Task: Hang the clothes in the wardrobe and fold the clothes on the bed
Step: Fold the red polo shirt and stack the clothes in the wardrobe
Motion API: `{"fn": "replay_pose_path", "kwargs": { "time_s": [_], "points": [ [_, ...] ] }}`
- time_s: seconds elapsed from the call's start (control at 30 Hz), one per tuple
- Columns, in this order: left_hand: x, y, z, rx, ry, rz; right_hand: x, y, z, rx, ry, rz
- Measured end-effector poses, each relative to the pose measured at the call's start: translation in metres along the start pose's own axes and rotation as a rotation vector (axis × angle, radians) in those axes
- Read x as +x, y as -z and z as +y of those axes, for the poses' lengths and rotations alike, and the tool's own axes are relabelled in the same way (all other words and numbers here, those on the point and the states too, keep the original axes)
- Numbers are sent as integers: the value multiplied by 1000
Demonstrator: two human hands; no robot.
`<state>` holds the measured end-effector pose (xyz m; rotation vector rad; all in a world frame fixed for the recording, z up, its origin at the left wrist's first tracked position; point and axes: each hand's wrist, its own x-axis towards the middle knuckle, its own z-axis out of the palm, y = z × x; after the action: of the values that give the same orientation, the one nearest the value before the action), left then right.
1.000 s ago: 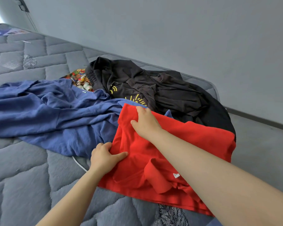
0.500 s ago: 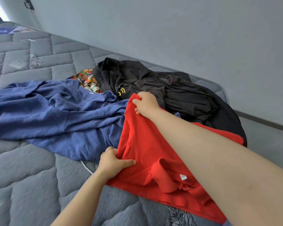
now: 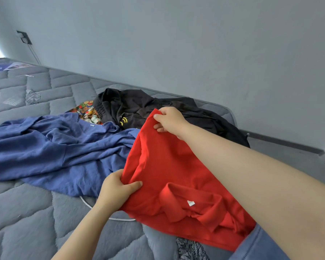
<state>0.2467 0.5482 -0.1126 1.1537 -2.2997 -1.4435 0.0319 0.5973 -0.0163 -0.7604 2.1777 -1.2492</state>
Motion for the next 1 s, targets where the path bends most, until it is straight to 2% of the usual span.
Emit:
{"fn": "replay_pose_path", "kwargs": {
  "time_s": [0.3, 0.47, 0.63, 0.77, 0.93, 1.0],
  "points": [
    [-44, -32, 78, 54, -326, -83, -44, 95, 20, 181, -81, 128],
    [-67, -74, 117, 106, -446, -203, -79, 149, 53, 86, -114, 255],
    [-84, -127, 141, 228, -550, -266, -109, 188, 95, 104, -147, 316],
    [-91, -168, 142, 316, -563, -321, -123, 206, 127, 255, -213, 348],
    [-89, -220, 138, 383, -513, -413, -127, 220, 175, 268, -275, 386],
    [-85, -238, 132, 423, -485, -442, -122, 222, 197, 285, -299, 346]
  ]
}}
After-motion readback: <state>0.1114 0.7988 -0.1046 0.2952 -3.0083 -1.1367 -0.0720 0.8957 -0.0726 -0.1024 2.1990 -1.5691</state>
